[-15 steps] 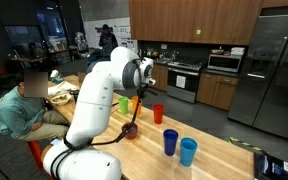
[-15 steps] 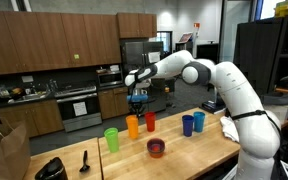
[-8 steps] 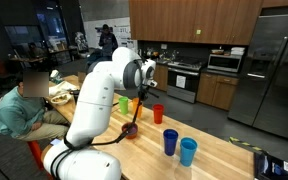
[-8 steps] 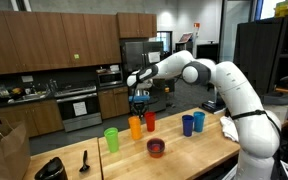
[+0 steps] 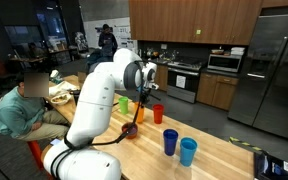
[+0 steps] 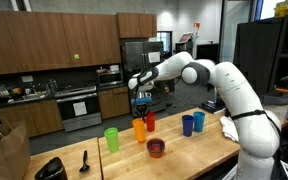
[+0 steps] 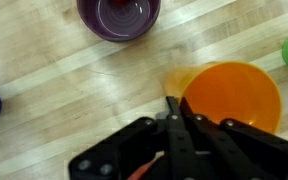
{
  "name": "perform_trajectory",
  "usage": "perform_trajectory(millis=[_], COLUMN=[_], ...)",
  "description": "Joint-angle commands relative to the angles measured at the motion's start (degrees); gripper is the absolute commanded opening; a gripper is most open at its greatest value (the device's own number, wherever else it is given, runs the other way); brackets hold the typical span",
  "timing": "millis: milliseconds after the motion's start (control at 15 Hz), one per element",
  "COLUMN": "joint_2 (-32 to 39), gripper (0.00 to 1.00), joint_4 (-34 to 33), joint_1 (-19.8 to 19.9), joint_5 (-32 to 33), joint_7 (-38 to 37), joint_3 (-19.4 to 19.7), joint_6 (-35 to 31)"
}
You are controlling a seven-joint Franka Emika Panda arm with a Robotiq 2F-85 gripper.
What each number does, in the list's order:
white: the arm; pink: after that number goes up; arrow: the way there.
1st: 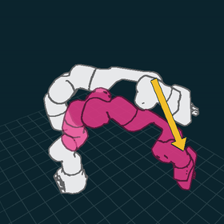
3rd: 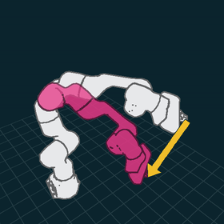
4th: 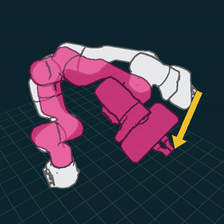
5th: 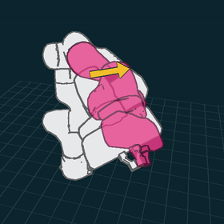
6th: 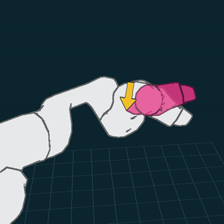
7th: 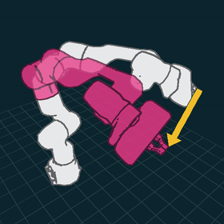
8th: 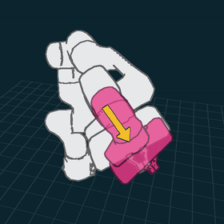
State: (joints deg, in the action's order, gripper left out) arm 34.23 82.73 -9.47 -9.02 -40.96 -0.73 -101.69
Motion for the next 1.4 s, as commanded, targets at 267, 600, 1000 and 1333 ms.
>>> perform_trajectory(millis=[267, 600, 1000, 1333], joint_2=[0.5, -0.2, -5.3, -7.6], gripper=[0.29, 0.59, 0.98, 1.00], joint_4=[0.1, 0.5, -0.2, -2.2], joint_1=[-0.7, -0.9, -1.9, -3.7], joint_5=[1.4, 1.6, 0.3, -0.9], joint_7=[-2.1, -3.5, -2.9, 1.1], joint_3=[0.6, 0.8, -1.1, -4.4], joint_6=[2.2, 1.4, 0.0, 1.0])
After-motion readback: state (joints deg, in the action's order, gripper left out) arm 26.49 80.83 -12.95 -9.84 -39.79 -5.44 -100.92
